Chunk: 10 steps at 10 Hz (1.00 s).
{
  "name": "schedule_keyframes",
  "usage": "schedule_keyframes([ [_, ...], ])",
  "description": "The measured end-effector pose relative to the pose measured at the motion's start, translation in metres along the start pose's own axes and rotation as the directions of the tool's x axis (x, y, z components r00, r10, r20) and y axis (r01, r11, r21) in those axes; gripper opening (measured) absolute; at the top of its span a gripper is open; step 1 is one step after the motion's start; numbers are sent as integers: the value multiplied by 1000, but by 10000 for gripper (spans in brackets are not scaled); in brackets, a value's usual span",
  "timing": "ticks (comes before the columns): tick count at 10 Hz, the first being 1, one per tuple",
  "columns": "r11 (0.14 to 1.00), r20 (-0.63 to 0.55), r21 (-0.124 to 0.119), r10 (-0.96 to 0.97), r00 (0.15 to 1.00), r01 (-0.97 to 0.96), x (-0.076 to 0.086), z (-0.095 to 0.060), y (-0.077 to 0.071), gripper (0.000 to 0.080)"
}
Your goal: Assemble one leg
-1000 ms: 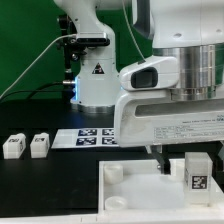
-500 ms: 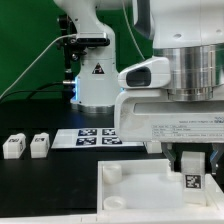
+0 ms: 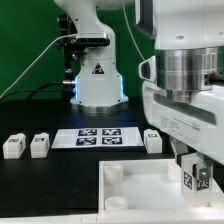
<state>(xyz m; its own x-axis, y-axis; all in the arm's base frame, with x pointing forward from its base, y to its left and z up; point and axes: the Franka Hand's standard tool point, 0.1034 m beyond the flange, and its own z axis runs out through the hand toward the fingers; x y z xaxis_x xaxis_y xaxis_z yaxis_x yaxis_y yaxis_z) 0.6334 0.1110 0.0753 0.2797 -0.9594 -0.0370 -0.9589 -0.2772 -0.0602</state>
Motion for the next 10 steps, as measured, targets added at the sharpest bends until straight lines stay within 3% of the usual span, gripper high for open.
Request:
schedule_keyframes([
  [1,983,14,0,185,983,-185,1,1,1,294],
  [2,910,39,-3,414,910,-414,1,1,2,294],
  [3,836,55,-9,548,834,-549,2,1,4,294],
  [4,841,55,-9,540,840,-541,1,1,4,294],
  [5,850,54,-9,527,848,-527,1,2,4,390],
  [6,890,52,-2,456,889,-456,0,2,4,390],
  [7,947,45,13,320,946,-321,-6,3,2,566],
  [8,979,45,16,202,978,-203,-10,4,2,623],
  [10,993,41,30,-117,992,116,-15,4,2,644],
])
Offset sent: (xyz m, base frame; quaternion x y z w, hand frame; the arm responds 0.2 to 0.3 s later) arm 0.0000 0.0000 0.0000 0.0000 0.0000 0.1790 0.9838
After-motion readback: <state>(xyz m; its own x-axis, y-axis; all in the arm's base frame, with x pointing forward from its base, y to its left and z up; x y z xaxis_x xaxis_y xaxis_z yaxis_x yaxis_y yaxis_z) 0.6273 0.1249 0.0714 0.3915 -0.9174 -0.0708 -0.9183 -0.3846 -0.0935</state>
